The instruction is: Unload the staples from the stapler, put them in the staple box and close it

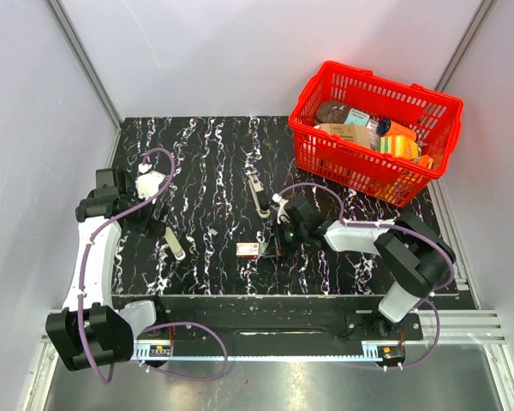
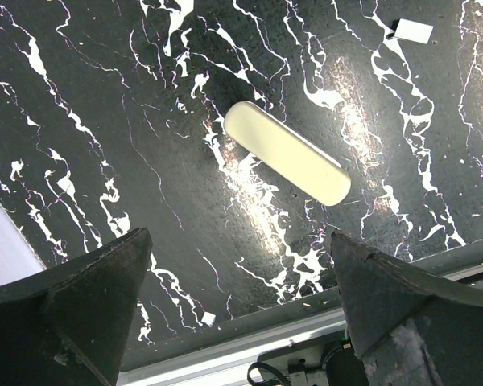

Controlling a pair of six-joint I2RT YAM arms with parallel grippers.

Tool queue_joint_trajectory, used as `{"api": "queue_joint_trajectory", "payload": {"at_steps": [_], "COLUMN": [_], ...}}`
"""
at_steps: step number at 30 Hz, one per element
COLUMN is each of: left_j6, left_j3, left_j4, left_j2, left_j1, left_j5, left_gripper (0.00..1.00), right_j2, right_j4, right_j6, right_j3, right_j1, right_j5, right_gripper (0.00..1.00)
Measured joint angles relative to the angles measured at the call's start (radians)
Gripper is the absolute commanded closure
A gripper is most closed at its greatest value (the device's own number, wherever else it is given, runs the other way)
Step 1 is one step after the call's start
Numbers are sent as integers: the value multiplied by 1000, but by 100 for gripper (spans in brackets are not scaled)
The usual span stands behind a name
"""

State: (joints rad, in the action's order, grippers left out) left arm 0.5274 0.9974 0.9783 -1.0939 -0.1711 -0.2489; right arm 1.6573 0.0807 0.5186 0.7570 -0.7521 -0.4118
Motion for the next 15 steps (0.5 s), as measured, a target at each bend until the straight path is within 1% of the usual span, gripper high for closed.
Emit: {"api": "queue_joint_trajectory", "payload": {"at_steps": [15], "left_j6": [14], "left_j3": [-10], "left_j4": [0], "left_j2": [7], "left_j1": [0], "left_j5": [6], "left_gripper": [1], "right_j2": [34], "right_j4": [-3], "right_j6": [-1], "right_j3": [51], "right_j1": [0], "right_j5": [23], "right_gripper": [100]}}
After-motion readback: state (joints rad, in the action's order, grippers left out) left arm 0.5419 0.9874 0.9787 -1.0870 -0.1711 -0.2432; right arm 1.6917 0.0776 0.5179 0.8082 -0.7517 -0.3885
